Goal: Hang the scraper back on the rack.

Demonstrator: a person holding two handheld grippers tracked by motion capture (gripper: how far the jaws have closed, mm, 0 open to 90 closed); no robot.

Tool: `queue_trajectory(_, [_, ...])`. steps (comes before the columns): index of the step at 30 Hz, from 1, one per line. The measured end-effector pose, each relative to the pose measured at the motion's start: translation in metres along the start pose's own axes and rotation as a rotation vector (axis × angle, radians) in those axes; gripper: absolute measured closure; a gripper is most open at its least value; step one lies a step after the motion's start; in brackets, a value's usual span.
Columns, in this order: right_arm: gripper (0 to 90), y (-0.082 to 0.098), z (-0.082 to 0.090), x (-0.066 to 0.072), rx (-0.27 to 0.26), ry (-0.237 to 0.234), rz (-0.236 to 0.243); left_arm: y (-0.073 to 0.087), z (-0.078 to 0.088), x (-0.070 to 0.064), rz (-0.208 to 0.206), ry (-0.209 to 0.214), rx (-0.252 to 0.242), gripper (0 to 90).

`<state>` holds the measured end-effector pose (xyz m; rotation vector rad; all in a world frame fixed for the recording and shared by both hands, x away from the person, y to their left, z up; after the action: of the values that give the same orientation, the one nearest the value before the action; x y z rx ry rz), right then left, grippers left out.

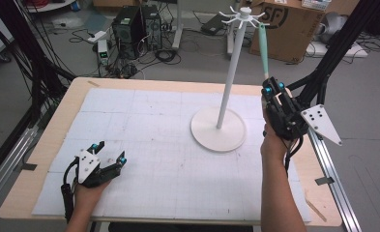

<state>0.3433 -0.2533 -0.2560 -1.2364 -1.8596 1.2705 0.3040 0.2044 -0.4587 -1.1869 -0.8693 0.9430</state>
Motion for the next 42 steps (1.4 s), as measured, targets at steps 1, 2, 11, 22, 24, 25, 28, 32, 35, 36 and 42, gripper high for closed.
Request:
queue_trajectory(1, [82.0, 0.001, 0.0, 0.0, 0.004, 0.0, 0.0, 0.0, 0.0, 0.0, 0.0, 0.0, -0.001, 23.6])
queue_trajectory(2, [82.0, 0.001, -0.001, 0.0, 0.005, -0.001, -0.001, 0.0, 0.0, 0.0, 0.0, 0.001, -0.001, 23.6])
queue_trajectory(11, [81.9, 0.006, -0.004, -0.001, 0.026, -0.005, -0.011, 0.0, 0.0, 0.0, 0.0, 0.001, 0.0, 23.6])
queue_trajectory(22, [67.2, 0.008, -0.003, -0.002, 0.025, -0.016, -0.036, 0.0, 0.0, 0.0, 0.001, 0.001, -0.001, 23.6])
queue_trajectory(24, [62.9, 0.007, -0.003, -0.003, 0.029, -0.016, -0.029, 0.0, 0.0, 0.0, 0.002, 0.001, -0.003, 23.6])
queue_trajectory(25, [59.0, 0.008, -0.003, -0.004, 0.031, -0.012, -0.029, 0.0, 0.0, 0.0, 0.001, 0.001, -0.003, 23.6])
queue_trajectory(28, [47.6, 0.009, -0.002, -0.006, 0.036, 0.0, -0.038, 0.0, 0.0, 0.0, 0.001, 0.0, -0.003, 23.6])
queue_trajectory(32, [41.1, 0.013, 0.0, -0.008, 0.058, 0.005, -0.044, 0.0, 0.0, 0.0, 0.001, 0.0, -0.001, 23.5])
queue_trajectory(35, [35.0, 0.019, 0.003, -0.008, 0.085, 0.012, -0.035, 0.0, 0.0, 0.0, 0.001, 0.002, -0.001, 23.5])
queue_trajectory(36, [31.8, 0.021, 0.004, -0.009, 0.092, 0.02, -0.025, 0.0, 0.0, 0.0, 0.001, 0.001, -0.001, 23.5])
queue_trajectory(42, [26.9, 0.034, 0.021, -0.013, 0.137, 0.049, -0.004, 0.0, 0.0, 0.0, 0.004, 0.0, -0.002, 23.5])
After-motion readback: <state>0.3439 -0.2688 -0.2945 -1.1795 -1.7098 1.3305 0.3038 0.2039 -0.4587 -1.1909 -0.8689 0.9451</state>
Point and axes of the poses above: each handheld gripper's, and its own axes: z roughly backward along the jaws, y roughly out of its underside, x roughly to its left, the point moved 5 cm from there along -z, roughly forward along the jaws, and after that the axes turned 4 degrees about z, right-handed, at the moved point
